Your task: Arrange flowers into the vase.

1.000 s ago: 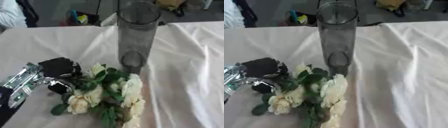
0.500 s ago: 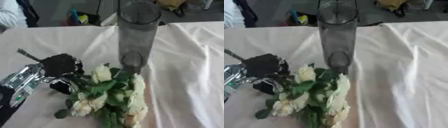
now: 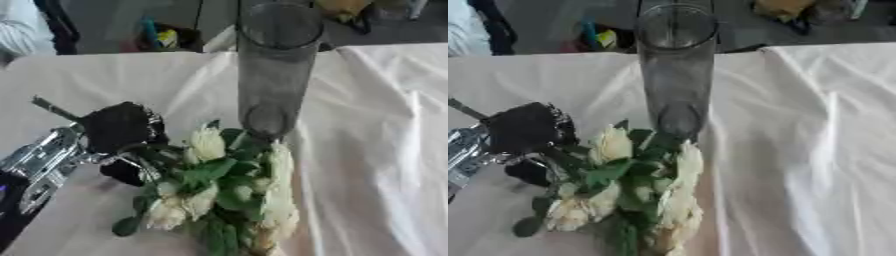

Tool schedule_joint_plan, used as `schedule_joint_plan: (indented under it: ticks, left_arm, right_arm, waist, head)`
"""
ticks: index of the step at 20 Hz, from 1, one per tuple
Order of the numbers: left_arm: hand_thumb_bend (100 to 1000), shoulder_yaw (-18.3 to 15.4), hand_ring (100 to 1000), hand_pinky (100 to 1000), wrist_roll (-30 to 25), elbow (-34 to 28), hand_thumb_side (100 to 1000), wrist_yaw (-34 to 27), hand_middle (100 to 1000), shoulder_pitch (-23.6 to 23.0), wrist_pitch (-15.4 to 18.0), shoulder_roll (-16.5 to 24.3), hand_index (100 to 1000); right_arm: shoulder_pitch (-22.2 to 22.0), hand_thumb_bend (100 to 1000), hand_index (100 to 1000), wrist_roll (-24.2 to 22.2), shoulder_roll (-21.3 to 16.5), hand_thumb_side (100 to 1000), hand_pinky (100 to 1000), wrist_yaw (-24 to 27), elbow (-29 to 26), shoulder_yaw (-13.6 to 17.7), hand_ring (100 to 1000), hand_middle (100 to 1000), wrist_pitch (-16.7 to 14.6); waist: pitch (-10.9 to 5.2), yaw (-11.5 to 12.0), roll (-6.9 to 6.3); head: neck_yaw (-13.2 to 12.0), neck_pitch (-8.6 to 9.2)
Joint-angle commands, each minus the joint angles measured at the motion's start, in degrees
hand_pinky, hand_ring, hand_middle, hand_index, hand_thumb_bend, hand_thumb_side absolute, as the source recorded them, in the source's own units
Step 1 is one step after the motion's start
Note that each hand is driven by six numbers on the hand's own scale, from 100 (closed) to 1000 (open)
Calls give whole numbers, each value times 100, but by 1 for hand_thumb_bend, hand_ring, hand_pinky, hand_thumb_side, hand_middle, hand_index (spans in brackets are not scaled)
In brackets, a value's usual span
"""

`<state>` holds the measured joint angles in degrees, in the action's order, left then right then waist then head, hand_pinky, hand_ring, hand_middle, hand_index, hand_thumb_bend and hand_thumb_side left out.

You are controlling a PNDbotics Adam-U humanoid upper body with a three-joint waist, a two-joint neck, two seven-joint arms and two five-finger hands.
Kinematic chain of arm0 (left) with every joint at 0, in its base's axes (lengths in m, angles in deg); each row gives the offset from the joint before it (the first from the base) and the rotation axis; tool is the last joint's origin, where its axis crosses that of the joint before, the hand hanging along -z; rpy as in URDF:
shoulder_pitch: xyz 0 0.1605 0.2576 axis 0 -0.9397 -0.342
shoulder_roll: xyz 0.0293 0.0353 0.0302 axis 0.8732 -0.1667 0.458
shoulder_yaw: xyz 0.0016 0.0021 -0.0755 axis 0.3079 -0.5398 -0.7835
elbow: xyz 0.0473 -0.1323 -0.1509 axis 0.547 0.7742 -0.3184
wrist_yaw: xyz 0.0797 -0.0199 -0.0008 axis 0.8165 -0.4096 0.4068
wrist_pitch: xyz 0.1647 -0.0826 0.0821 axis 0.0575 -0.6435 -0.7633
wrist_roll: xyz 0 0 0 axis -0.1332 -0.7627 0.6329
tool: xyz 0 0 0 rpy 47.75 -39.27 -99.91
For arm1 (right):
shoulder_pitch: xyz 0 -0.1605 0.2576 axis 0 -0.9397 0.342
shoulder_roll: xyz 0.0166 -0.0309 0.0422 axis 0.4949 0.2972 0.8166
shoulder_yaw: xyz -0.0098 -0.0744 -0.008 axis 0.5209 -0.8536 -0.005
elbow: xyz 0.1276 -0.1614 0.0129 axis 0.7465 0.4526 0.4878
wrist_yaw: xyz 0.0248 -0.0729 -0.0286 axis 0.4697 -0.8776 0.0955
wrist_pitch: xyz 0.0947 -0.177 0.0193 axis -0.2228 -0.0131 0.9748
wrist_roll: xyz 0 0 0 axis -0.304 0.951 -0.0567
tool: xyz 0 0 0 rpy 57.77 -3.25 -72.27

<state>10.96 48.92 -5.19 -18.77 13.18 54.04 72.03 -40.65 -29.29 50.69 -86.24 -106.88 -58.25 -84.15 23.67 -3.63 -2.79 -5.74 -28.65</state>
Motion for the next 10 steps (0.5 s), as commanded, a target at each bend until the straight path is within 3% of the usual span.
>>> schedule_joint_plan:
  ticks: [1,4,10]
  left_arm:
    - [111,-149,100,100,139,-62,849,-117,100,75,19,95,262]
    - [100,-164,100,100,250,-113,872,-252,100,72,82,105,201]
    - [100,-247,100,100,432,-326,884,-543,100,50,118,165,189]
  right_arm:
    - [43,100,772,-8,-78,1000,668,47,-110,55,562,553,-13]
    - [35,100,772,-6,-76,1000,669,47,-110,62,562,553,-12]
    - [20,100,772,-1,-74,1000,669,48,-110,74,563,553,-9]
  waist:
    - [-52,-15,-30]
    - [-54,-25,-32]
    - [-76,-38,-40]
  head:
    - [6,59]
    - [10,61]
    - [47,67]
